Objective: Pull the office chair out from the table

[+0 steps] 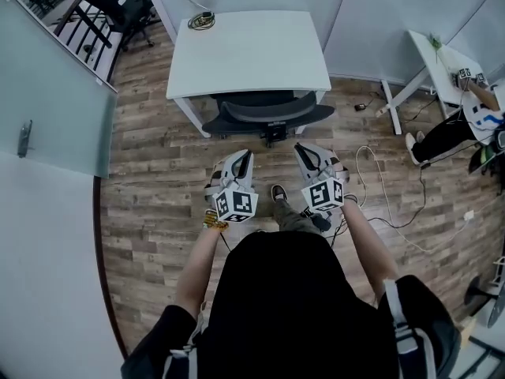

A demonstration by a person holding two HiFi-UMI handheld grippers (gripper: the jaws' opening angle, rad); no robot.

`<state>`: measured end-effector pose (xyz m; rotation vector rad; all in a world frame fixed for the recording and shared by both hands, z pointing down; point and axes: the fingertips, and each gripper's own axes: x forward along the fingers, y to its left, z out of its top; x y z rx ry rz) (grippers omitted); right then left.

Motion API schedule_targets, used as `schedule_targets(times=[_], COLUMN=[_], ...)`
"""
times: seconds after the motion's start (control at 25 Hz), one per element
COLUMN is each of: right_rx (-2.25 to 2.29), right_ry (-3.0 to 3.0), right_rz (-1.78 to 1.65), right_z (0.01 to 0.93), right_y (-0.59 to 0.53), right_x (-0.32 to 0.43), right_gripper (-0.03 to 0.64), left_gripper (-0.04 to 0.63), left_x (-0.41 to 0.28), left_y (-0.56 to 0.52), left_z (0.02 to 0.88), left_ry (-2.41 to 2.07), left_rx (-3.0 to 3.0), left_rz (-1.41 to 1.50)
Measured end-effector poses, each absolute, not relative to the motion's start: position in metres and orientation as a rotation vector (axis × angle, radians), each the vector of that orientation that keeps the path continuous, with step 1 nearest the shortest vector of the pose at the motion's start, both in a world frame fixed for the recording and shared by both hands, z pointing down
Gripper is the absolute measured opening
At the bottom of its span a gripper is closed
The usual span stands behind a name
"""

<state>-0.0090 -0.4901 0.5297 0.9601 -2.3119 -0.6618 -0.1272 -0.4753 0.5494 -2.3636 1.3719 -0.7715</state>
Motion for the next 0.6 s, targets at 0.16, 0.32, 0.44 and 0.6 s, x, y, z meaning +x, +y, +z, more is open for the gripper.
schedule_targets(times=[0.16,0.32,0.44,0.6], right_rx=[0.835,0.699,0.576,0.452], right_ry=[-2.228,-2.147,-2.075,-2.019], right_rz=[-0.729,-0.760,-0.778,-0.782], right_z=[0.554,0.585,0.612,0.641], right_y=[-0.527,-0.557,-0.572,-0.584], right_x=[0.003,0.012,0.016,0.021], right_gripper=[0.042,0.065,0.098,0.114], left_gripper=[0.021,0.038,0.116,0.140], left_x=[-0.137,-0.138,-0.140,-0.144], left_y=[-0.509,-0.533,-0.546,-0.560], left_z=[0.580,0.610,0.633,0.659], left_ry=[1.306,1.075,0.980,0.934], left_rx=[-2.331,-2.126,-2.099,-2.108], left_rz=[-0.936,-1.164,-1.271,-1.355])
